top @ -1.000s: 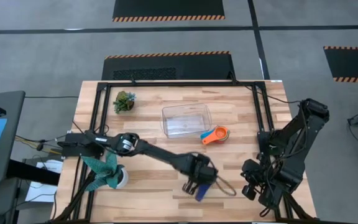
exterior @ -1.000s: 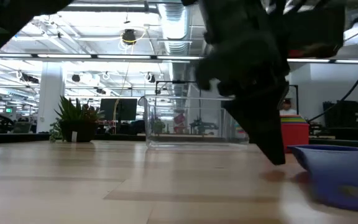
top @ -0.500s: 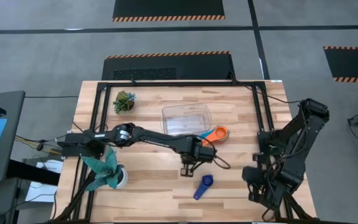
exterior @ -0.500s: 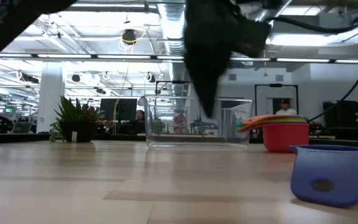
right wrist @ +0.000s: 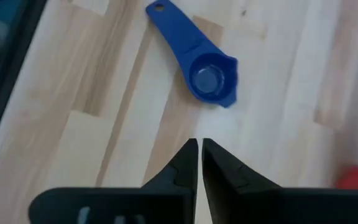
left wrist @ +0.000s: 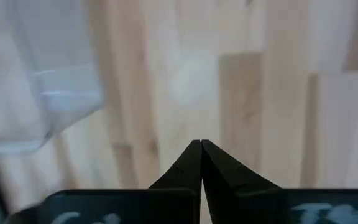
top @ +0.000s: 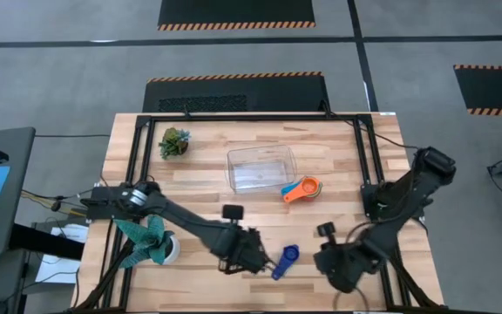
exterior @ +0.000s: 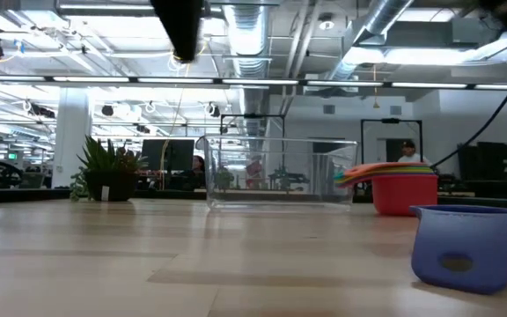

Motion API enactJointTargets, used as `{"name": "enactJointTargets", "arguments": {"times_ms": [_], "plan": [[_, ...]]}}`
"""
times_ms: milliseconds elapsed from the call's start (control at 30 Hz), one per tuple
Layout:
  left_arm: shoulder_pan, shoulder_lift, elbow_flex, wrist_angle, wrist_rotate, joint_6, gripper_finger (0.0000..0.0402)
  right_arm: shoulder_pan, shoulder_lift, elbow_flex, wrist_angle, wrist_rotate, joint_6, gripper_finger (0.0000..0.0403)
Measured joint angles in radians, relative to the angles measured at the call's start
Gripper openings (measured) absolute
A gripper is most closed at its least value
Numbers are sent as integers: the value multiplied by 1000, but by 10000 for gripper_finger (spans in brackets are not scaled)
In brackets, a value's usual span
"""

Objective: Nest measuring cups in basket
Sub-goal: Stack the dark blue measuring cup on top of the orange measuring cup

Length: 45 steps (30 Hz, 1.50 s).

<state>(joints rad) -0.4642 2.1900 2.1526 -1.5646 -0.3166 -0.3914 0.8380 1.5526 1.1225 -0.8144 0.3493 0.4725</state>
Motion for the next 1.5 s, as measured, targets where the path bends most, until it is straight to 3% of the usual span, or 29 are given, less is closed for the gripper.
{"name": "enactJointTargets", "arguments": {"times_ms": [233,500,667,1000,1200,1333,1500], "plan": [[-51,-201,-295,-4,-86,-219,0,-108,140,0,45,-107,-139,49],[-62,-294,-504,10,-12,-396,0,-163,201,78,49,-170,-268,49],[-64,-294,-541,17,-2,-408,0,-194,197,99,125,-319,-389,61],[-61,-294,-547,12,-13,-379,0,-263,197,135,118,-329,-352,63],[-61,-294,-547,11,-47,-377,0,-304,197,135,128,-437,-373,69],[-61,-294,-547,11,-50,-377,0,-322,197,135,131,-503,-377,92],[-61,-294,-547,11,-81,-376,0,-322,197,135,151,-505,-388,143]]}}
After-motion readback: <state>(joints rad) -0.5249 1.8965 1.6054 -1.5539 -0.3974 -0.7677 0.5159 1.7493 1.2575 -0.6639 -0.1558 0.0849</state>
